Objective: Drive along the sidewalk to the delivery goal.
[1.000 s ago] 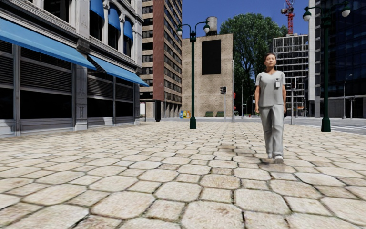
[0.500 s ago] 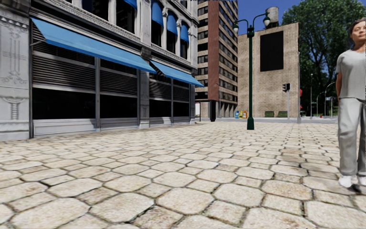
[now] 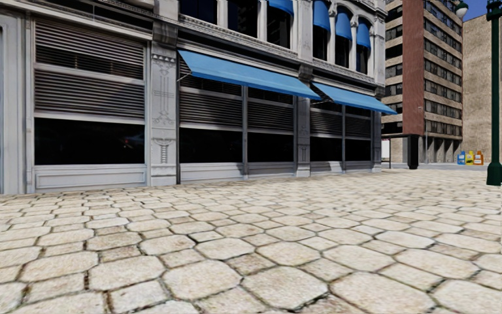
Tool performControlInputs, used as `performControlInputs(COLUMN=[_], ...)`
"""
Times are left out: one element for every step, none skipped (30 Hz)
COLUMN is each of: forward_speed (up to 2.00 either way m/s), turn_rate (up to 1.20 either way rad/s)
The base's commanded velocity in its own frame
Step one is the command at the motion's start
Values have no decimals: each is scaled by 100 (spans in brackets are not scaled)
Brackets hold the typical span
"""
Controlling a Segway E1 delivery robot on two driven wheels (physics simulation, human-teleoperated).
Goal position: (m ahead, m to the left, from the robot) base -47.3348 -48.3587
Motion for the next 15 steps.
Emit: performControlInputs(forward_speed=[200,200,200,200,200,200,200,200,200,200,200,200,200,200,200], turn_rate=[0,0,0,0,0,0,0,0,0,0,0,0,0,0,0])
